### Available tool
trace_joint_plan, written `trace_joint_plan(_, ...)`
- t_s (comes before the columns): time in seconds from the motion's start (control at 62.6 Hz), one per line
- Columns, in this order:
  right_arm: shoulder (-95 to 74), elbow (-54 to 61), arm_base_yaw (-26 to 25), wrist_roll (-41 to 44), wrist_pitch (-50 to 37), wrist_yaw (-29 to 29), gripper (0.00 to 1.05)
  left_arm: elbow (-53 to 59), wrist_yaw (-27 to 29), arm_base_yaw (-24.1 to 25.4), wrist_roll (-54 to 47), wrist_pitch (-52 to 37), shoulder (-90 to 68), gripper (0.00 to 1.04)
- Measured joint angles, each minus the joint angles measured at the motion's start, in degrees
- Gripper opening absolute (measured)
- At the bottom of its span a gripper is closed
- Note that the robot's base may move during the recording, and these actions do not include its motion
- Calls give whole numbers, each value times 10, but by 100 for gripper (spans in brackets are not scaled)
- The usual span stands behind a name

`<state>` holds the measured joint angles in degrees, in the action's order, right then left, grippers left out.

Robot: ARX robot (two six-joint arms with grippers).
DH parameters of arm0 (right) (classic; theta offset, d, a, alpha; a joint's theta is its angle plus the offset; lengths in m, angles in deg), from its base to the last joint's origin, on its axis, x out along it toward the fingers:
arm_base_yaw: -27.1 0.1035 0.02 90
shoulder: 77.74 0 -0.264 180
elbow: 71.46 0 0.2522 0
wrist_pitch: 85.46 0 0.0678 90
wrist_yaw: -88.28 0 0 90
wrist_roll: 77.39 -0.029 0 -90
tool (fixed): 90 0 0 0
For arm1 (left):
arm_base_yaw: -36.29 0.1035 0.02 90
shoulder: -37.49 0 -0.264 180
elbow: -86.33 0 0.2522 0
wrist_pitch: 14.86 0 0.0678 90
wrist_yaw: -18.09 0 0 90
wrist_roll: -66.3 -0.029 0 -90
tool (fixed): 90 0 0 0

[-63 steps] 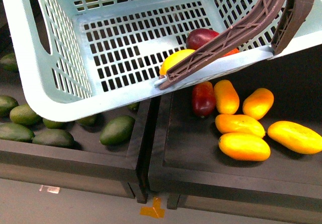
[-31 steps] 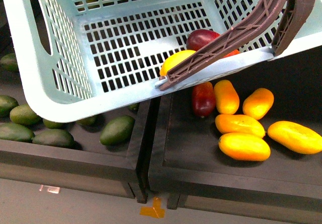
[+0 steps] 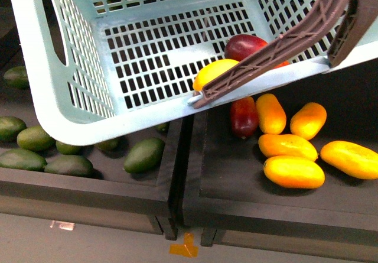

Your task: Pick lemon and mango into basket

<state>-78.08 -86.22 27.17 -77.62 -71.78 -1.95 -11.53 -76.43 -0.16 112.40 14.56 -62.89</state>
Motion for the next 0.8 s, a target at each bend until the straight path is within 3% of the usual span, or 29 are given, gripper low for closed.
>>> trace_joint_plan(0.799,1,0,0,1,2,1,96,0,-2,4,0,0,0,16)
